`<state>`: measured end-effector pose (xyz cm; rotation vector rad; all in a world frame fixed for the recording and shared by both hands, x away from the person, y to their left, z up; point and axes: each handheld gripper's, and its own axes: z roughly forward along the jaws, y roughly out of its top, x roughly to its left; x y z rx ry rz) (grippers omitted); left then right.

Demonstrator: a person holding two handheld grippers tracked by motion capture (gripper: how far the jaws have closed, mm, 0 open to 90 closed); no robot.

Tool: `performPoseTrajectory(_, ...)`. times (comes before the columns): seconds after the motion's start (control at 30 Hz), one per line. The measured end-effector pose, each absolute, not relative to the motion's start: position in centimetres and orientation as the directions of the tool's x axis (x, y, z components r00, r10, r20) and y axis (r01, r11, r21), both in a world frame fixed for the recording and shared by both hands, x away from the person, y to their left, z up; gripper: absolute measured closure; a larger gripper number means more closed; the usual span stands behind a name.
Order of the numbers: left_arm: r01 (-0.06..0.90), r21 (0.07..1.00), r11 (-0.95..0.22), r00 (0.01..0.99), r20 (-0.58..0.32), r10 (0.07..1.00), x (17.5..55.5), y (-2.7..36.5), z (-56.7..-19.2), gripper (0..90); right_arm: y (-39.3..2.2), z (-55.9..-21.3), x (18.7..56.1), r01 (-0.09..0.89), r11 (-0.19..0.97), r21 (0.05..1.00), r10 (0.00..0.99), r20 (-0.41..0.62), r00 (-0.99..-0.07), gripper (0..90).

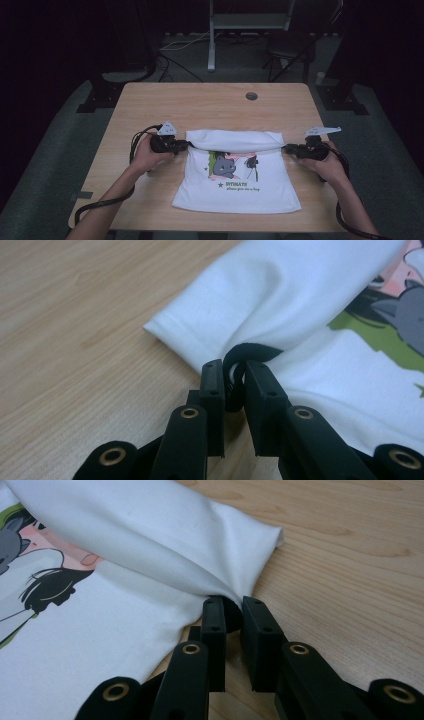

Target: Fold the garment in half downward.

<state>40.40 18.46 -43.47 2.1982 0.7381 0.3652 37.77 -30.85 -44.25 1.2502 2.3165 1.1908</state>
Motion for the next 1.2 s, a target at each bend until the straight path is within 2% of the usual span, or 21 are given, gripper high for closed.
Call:
performPoseTrajectory(0.17, 0.389, 0.743, -0.545, 0.793, 0.031, 0.608, 40.2, 18.4, -43.5, 78.6, -30.9, -44.4, 37.7, 0.585, 0.293, 0.756, 0.791, 0.151, -0.593, 80.1)
performPoseTrajectory(0.33, 0.388, 0.742, -0.547, 0.793, 0.035, 0.609, 40.1, 18.4, -43.5, 75.8, -30.8, -44.3, 37.7, 0.579, 0.305, 0.756, 0.793, 0.135, -0.594, 75.9)
performPoseTrajectory(0.37, 0.382, 0.750, -0.540, 0.794, 0.033, 0.607, 40.1, 18.4, -43.5, 73.7, -30.7, -44.2, 37.6, 0.578, 0.307, 0.756, 0.794, 0.131, -0.593, 74.1)
performPoseTrajectory(0.53, 0.383, 0.790, -0.478, 0.761, 0.023, 0.649, 39.8, 19.0, -42.6, 49.7, -31.5, -42.9, 37.0, 0.540, 0.240, 0.807, 0.800, 0.150, -0.581, 62.2)
performPoseTrajectory(0.63, 0.398, 0.806, -0.439, 0.737, 0.004, 0.676, 39.8, 19.5, -42.2, 41.2, -32.4, -41.9, 37.0, 0.519, 0.185, 0.834, 0.813, 0.167, -0.558, 58.8)
performPoseTrajectory(0.8, 0.412, 0.827, -0.383, 0.713, -0.031, 0.700, 40.1, 19.8, -42.1, 38.0, -32.6, -42.0, 37.8, 0.556, 0.119, 0.823, 0.828, 0.226, -0.513, 53.8)
performPoseTrajectory(1.2, 0.438, 0.788, -0.433, 0.736, -0.038, 0.676, 40.9, 19.7, -43.4, 36.7, -30.7, -44.2, 38.8, 0.624, 0.122, 0.772, 0.817, 0.278, -0.505, 52.5)
